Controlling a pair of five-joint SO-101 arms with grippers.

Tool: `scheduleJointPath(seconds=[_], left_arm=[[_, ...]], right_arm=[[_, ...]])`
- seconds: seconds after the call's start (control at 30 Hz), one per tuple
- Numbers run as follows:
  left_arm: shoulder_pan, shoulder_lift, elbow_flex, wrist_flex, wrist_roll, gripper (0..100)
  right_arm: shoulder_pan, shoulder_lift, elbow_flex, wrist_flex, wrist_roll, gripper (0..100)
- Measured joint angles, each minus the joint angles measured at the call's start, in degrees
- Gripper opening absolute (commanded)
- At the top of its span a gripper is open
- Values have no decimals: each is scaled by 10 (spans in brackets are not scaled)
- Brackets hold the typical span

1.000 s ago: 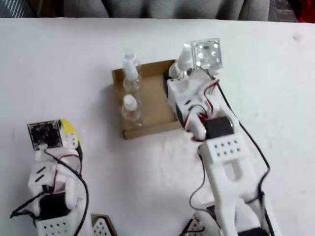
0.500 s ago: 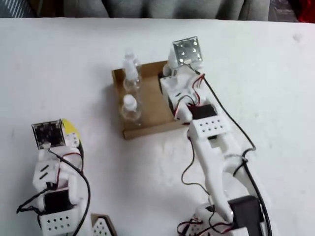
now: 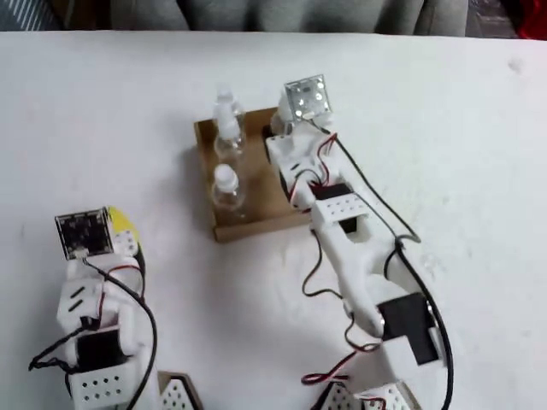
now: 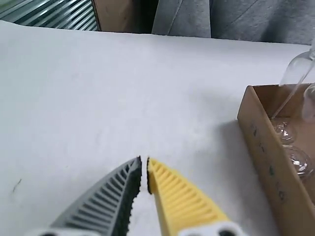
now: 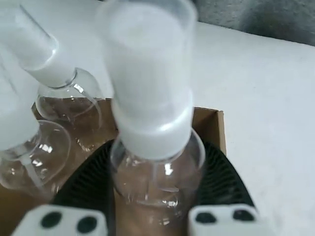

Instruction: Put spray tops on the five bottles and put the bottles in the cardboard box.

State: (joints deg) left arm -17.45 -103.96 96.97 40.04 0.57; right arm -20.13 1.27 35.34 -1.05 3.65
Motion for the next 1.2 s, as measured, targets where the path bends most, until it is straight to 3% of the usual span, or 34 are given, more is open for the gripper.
scheduleJointPath(seconds=[0.47,1.2], left_arm=[[0,0,0,0,-1,20],[0,0,0,0,-1,20]], right_arm=[[2,101,0,-158,0,17],[2,152,-20,-171,0,18]])
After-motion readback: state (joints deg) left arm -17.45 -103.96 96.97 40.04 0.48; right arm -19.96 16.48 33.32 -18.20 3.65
